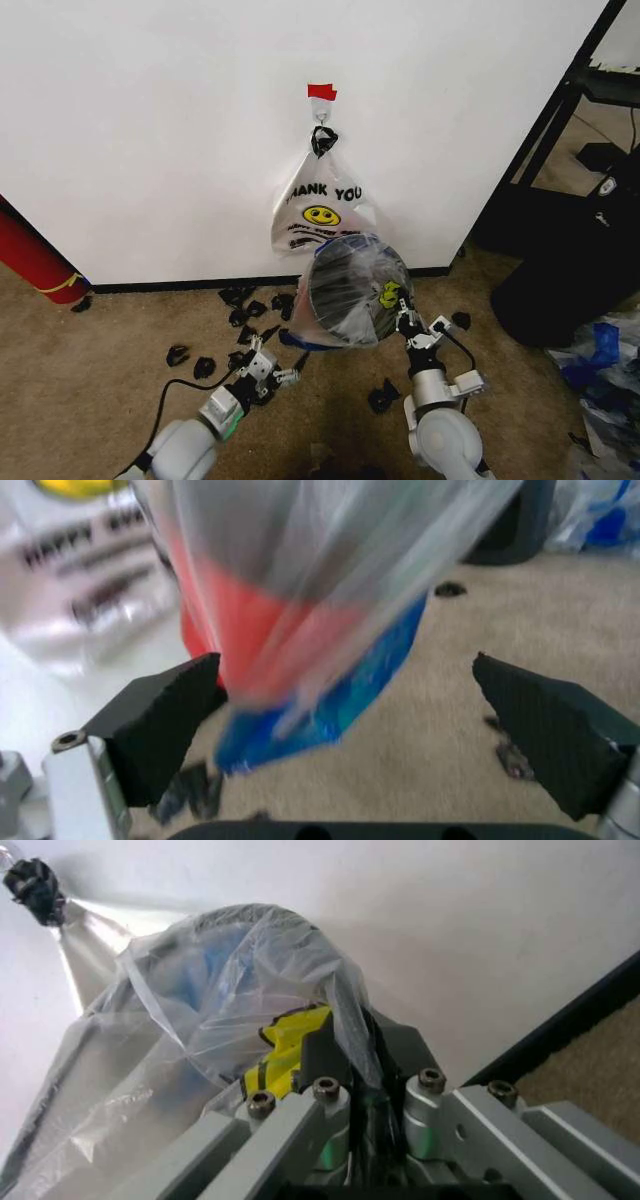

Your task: Pick up the garbage bag from the wall and place it over the trash bin.

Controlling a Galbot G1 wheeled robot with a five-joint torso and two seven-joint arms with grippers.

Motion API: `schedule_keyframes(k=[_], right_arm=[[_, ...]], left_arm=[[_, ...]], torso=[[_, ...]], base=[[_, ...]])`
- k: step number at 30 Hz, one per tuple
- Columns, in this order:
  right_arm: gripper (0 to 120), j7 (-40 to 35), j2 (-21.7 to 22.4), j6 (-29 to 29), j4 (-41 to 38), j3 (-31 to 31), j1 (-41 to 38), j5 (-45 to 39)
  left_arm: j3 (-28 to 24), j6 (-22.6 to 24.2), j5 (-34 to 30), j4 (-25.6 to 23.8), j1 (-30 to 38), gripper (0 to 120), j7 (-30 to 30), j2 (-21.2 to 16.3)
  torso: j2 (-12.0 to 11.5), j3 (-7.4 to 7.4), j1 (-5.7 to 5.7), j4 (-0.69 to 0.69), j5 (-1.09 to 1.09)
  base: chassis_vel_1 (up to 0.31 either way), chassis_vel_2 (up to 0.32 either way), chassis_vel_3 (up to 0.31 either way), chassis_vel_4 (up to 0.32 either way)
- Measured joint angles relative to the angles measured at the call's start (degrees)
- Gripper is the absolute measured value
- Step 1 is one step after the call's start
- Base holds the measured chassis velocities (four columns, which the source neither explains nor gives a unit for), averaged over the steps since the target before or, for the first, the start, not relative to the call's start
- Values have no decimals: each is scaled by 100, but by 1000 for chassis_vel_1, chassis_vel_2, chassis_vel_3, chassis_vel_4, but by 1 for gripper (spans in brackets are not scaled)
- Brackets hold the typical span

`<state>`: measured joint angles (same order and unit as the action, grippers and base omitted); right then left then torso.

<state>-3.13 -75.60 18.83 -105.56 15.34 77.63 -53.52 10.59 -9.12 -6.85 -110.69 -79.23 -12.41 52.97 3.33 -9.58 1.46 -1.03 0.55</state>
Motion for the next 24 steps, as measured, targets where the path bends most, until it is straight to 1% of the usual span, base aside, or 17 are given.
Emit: schedule_keyframes(k=[1, 2, 3, 4, 5, 6, 7, 8, 11, 13, 15, 16, 18, 20, 21, 22, 24], right_arm=[[0, 31, -31, 72, 100, 1, -26, 118], [0, 31, -31, 72, 100, 1, -26, 118], [0, 69, -72, 178, 212, -4, -45, 277], [0, 80, -85, 215, 247, -9, -49, 330], [0, 119, -130, 356, 352, -39, -60, 538], [0, 124, -137, 377, 367, -44, -62, 570], [0, 182, -191, 518, 472, -84, -78, 837], [0, 259, -229, 644, 564, -121, -96, 1063], [0, 395, -270, 808, 672, -182, -124, 1331], [0, 539, -293, 932, 734, -250, -149, 1543], [0, 753, -304, 1089, 803, -309, -173, 1843], [0, 753, -304, 1089, 803, -309, -173, 1843], [0, 921, -303, 1200, 850, -335, -196, 2070], [0, 1055, -279, 1265, 874, -380, -215, 2249], [0, 1084, -275, 1274, 881, -388, -219, 2278], [0, 1084, -275, 1274, 881, -388, -219, 2278], [0, 1152, -276, 1306, 891, -393, -227, 2324]], left_arm=[[5, -14, -27, -105, -4, 100, 325, 33], [5, -14, -27, -105, -4, 100, 325, 33], [-9, 32, -185, -289, -6, 100, 791, 93], [-18, 65, -278, -373, -11, 100, 931, 113], [-84, 208, -684, -735, -37, 100, 1365, 179], [-100, 227, -747, -789, -42, 100, 1411, 188], [-236, 362, -1265, -1212, -95, 95, 1620, 237], [-351, 446, -1665, -1523, -146, 90, 1676, 270], [-505, 605, -2074, -1814, -185, 84, 1635, 367], [-675, 792, -2329, -1864, -134, 75, 1588, 504], [-870, 938, -2494, -1691, 77, 66, 1613, 709], [-870, 938, -2494, -1691, 77, 66, 1613, 709], [-1029, 1052, -2613, -1504, 282, 59, 1690, 843], [-1155, 1325, -2784, -1346, 520, 47, 1934, 965], [-1187, 1452, -2805, -1314, 594, 44, 2096, 1004], [-1187, 1452, -2805, -1314, 594, 44, 2096, 1004], [-1235, 1699, -2827, -1259, 724, 37, 2425, 1060]], torso=[[0, 0, 0, 0, 1], [0, 0, 0, 0, 1], [0, 0, 0, 0, 2], [0, 0, 0, -1, 2], [0, 0, 0, -1, 1], [0, 0, 0, -1, 0], [0, 0, 0, -1, 0], [0, 0, 0, -1, 0], [0, 0, 0, 0, -1], [0, 0, 0, 1, -1], [0, 0, 0, 0, 1], [0, 0, 0, 0, 1], [0, 0, 0, -1, 2], [0, 0, 0, -1, 1], [0, 0, 0, -1, 1], [0, 0, 0, -1, 1], [0, 0, 0, -1, 1]], base=[[0, 0, 0, 0], [0, 0, 0, 0], [0, 0, 0, 0], [0, 0, 0, 0], [0, 0, 0, 0], [0, 0, 0, 0], [0, 0, 0, 0], [0, 0, 0, 0], [0, 0, 0, 0], [0, 0, 0, 0], [0, 0, 0, 0], [0, 0, 0, 0], [0, 0, 0, 0], [0, 0, 0, 0], [0, 0, 0, 0], [0, 0, 0, 0], [0, 0, 0, 0]])
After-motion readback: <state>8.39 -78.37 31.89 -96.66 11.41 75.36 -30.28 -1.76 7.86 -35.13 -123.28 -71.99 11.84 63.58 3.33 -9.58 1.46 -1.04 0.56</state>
